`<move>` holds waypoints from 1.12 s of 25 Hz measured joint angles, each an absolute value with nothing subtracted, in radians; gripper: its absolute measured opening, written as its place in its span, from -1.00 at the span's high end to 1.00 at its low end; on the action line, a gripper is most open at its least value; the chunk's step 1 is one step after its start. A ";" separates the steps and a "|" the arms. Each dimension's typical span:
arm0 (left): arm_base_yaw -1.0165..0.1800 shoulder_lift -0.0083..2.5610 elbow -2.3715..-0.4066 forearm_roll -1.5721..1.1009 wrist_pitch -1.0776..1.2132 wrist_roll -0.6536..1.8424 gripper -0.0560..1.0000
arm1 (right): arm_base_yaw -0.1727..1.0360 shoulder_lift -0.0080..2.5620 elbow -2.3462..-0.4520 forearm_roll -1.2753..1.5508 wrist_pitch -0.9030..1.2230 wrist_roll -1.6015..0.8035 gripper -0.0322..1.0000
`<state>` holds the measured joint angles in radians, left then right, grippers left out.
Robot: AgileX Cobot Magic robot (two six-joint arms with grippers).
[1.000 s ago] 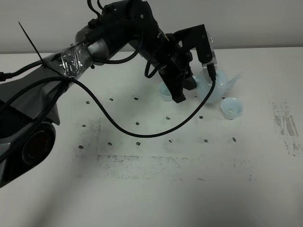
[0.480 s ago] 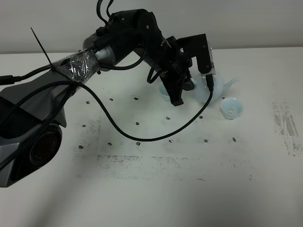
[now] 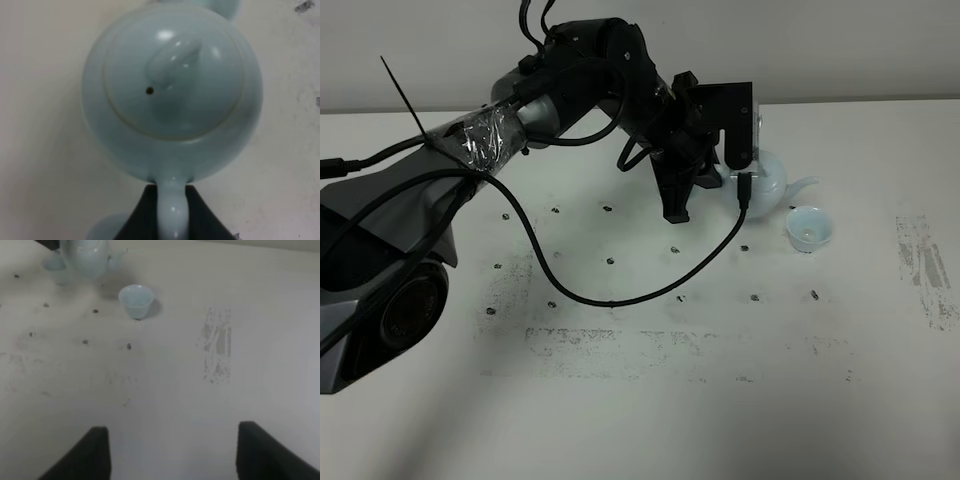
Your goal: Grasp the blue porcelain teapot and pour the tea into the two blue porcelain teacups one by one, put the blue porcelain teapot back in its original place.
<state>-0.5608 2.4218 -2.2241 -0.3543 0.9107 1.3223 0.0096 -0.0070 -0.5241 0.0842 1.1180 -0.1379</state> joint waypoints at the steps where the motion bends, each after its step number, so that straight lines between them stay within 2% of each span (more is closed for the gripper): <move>1: -0.561 2.422 -2.224 -0.354 0.911 1.323 0.89 | 0.010 -0.007 -0.524 0.083 1.118 -0.138 -0.07; 12: -0.561 2.422 -2.224 -0.339 0.904 1.408 0.89 | 0.010 -0.007 -0.524 0.083 1.118 -0.134 -0.07; 28: -0.581 2.427 -2.224 -0.328 0.755 1.646 0.89 | 0.010 -0.007 -0.524 0.083 1.118 -0.133 -0.07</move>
<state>-0.5806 2.4274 -2.2241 -0.3281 0.7549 1.6460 0.0096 -0.0070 -0.5241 0.0832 1.1180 -0.1334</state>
